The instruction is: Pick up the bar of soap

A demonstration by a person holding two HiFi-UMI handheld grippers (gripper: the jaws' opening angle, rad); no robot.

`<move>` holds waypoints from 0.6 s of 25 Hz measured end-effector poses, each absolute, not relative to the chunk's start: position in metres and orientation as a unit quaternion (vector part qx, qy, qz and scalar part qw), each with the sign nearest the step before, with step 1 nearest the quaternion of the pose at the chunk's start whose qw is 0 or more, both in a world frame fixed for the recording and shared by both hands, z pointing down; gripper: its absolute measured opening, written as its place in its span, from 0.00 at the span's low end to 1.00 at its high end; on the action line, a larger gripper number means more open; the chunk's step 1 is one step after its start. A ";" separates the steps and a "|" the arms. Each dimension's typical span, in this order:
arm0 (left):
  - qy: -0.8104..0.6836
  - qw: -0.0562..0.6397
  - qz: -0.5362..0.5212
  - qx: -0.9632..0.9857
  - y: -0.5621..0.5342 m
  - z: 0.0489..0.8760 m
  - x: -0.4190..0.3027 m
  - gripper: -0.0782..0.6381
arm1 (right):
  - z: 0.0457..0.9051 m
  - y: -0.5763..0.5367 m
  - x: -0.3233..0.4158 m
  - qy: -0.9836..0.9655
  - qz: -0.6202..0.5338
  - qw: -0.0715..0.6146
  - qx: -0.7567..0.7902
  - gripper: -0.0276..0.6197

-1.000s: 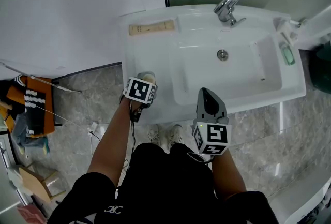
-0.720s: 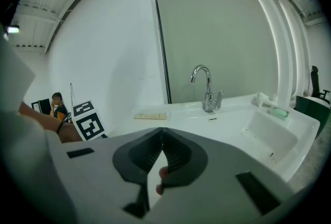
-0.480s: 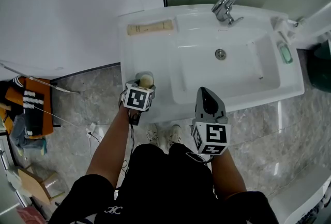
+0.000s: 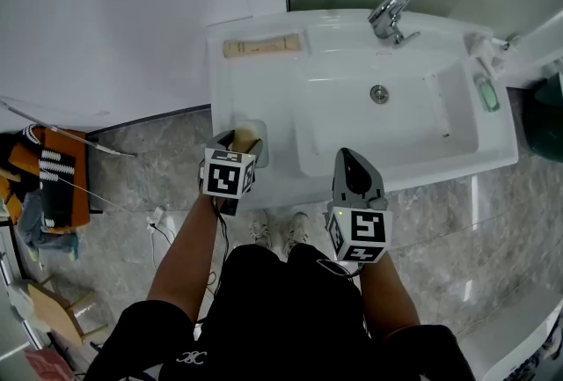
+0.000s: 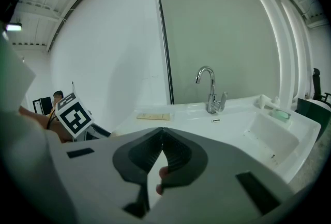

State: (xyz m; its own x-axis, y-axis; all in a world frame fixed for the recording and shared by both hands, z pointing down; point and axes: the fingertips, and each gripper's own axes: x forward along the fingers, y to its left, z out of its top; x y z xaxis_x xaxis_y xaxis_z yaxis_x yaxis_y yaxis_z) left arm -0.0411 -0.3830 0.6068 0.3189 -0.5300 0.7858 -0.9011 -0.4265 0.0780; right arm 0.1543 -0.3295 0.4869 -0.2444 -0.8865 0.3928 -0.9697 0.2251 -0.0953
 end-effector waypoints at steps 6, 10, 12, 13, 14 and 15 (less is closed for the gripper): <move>-0.475 0.240 0.322 0.783 -0.384 0.573 -0.043 0.51 | 0.481 -0.331 0.144 -0.776 0.154 0.129 0.598 0.05; -0.470 0.216 0.305 0.799 -0.380 0.546 -0.040 0.51 | 0.473 -0.332 0.136 -0.779 0.146 0.124 0.597 0.05; -0.469 0.202 0.295 0.808 -0.377 0.531 -0.038 0.51 | 0.468 -0.331 0.132 -0.781 0.140 0.122 0.597 0.05; -0.468 0.195 0.290 0.812 -0.375 0.523 -0.038 0.51 | 0.466 -0.331 0.129 -0.782 0.138 0.120 0.596 0.05; -0.468 0.189 0.284 0.815 -0.372 0.516 -0.037 0.51 | 0.463 -0.330 0.126 -0.783 0.135 0.119 0.595 0.05; -0.468 0.183 0.279 0.818 -0.370 0.508 -0.037 0.51 | 0.460 -0.330 0.123 -0.785 0.133 0.118 0.594 0.05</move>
